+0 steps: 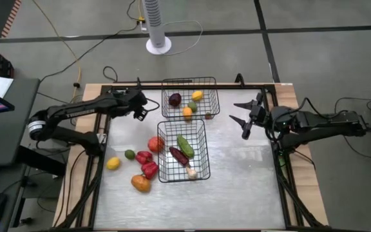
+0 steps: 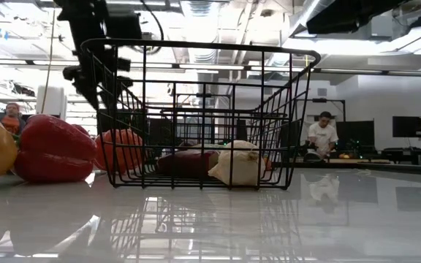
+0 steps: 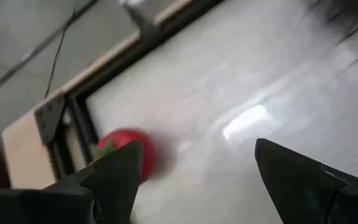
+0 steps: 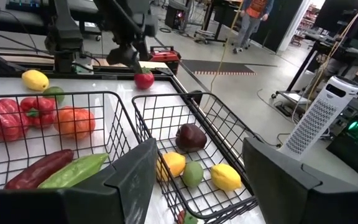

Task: Sort produce into baskets
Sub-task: Put the big red tomato into the top wire basket

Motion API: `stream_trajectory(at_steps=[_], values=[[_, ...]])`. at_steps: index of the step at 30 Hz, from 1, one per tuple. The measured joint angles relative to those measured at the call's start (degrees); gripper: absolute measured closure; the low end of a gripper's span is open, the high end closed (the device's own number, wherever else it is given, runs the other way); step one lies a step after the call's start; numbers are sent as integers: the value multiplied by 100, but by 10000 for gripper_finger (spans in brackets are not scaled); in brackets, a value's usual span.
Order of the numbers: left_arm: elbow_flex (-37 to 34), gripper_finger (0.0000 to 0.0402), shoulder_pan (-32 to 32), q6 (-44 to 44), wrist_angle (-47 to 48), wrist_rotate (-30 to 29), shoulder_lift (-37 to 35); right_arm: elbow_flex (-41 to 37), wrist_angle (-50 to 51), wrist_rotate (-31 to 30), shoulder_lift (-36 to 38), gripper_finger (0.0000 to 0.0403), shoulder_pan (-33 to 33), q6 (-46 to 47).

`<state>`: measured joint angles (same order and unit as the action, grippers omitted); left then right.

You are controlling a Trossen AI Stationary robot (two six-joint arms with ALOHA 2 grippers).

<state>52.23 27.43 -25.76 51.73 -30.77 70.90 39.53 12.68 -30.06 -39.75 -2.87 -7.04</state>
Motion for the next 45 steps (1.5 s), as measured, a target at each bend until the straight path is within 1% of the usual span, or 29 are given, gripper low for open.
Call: stream_trajectory(at_steps=[5, 10, 17, 20, 25, 30, 32, 37, 41, 45], values=[[0, 104, 389, 265, 197, 4, 321, 0, -26, 0, 0, 138, 0, 14], [0, 104, 725, 421, 311, -11, 490, 0, 44, 0, 0, 138, 0, 12], [-2, 97, 1138, 570, 192, -34, 524, -17, 38, 0, 0, 138, 0, 8], [-52, 96, 1222, 659, 45, 8, 524, -17, 37, 0, 0, 138, 0, 8], [-533, 97, 1336, 1048, -357, 225, 524, -17, 33, 0, 0, 138, 0, 8], [-842, 97, 1375, 1398, -349, -237, 524, -17, 16, 0, 0, 138, 0, 5], [-882, 97, 1374, 1408, -337, -343, 524, -18, 4, 0, 0, 138, 0, 5], [-905, 97, 1378, 1095, -387, -575, 524, -20, 5, 0, 0, 138, 0, 5], [-905, 96, 1378, 1059, -528, -367, 524, -20, 8, 0, 1, 138, 0, 5], [-905, 83, 1378, 1112, -823, -260, 524, -20, 12, 0, 0, 138, 0, 5]])
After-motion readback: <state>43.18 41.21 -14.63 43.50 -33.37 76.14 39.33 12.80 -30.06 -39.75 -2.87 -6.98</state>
